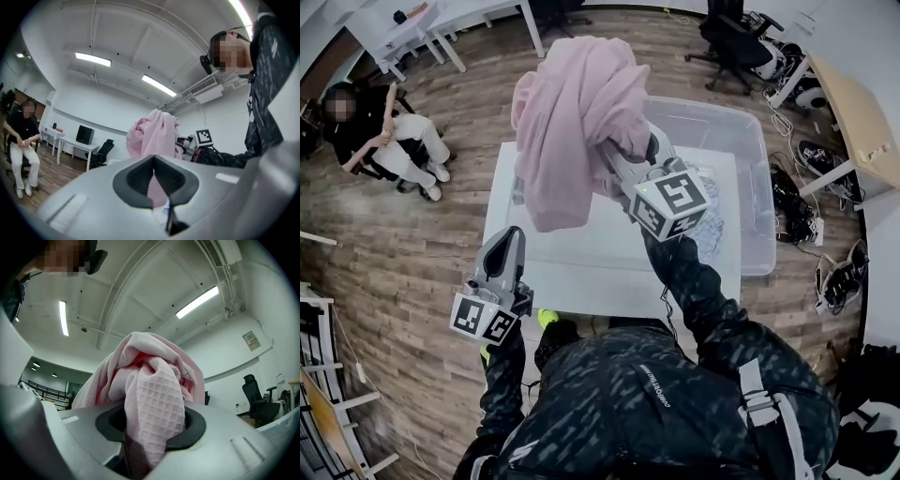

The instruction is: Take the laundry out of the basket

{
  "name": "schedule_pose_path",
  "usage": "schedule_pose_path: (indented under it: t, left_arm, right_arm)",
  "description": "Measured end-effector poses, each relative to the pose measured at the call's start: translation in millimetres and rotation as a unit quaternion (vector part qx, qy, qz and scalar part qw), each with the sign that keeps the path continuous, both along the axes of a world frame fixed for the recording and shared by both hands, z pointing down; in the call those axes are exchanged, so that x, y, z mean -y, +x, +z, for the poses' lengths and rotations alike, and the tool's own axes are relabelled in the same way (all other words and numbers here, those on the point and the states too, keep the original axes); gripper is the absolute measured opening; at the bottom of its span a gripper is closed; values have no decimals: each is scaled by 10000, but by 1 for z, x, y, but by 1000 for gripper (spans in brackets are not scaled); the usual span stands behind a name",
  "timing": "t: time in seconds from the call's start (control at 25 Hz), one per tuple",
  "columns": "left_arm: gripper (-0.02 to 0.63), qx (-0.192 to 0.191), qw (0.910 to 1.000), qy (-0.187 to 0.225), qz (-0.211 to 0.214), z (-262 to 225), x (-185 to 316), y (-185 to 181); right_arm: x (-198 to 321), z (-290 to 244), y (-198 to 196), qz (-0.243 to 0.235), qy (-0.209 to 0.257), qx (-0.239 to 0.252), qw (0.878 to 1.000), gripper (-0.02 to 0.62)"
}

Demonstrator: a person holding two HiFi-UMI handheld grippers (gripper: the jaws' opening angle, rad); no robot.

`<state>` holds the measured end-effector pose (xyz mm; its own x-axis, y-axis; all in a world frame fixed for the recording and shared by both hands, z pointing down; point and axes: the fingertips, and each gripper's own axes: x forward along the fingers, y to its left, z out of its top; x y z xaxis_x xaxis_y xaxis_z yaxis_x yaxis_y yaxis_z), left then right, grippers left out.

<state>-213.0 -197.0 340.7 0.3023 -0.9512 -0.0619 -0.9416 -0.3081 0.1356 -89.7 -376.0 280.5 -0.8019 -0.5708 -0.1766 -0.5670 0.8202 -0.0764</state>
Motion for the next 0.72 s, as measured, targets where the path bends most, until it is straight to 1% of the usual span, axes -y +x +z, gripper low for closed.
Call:
schedule_pose_path:
  t: [0.12, 0.28, 0.36, 0.48, 0.72]
  left_arm:
    - [11, -23, 10000, 23, 85, 2, -7, -16]
    - [11, -87, 9994, 99, 310, 0, -16, -38]
    - [11, -167, 9989, 99, 435, 0, -18, -47]
    - [11, -182, 9975, 67, 680, 4, -22, -62]
    - [11, -230, 9936, 105, 1104, 1, -29, -107]
  right_arm:
    - [-8, -4, -8, 113, 7, -28, 9999, 173]
    - [-18, -9, -19, 321, -103, -66, 9994, 173]
    - [-21, -16, -21, 451, -124, -6, 9989, 173]
    - [-29, -29, -31, 643, -131, 131, 9978, 173]
    - [-56, -51, -66, 867, -121, 330, 9956, 175]
